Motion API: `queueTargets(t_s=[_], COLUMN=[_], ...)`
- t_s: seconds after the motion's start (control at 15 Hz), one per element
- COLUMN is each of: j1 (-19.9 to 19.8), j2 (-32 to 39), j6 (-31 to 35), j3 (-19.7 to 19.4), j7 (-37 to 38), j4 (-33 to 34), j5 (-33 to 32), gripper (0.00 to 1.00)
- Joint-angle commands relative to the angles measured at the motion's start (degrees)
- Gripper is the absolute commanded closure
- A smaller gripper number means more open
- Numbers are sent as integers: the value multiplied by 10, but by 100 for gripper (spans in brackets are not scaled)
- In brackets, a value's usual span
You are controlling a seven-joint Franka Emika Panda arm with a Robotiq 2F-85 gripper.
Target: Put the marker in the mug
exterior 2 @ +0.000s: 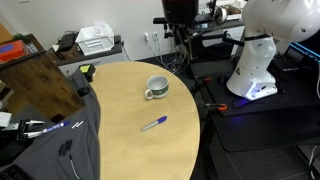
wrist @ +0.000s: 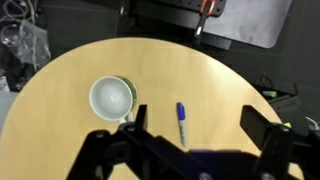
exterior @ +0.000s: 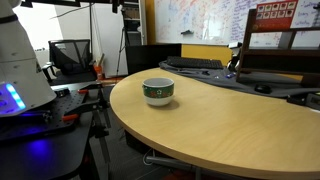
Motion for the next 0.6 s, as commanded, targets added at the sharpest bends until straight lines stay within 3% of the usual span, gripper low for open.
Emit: queueTargets(t_s=[0.0, 0.27, 0.53], j1=[11, 8, 0], j2=[71, 148, 218], j6=[76, 169, 220], j3=[-35, -75, -85], j7=[-94, -184, -208], j4=[17, 28, 54], j5=[-22, 31, 62], gripper=[0, 0, 0])
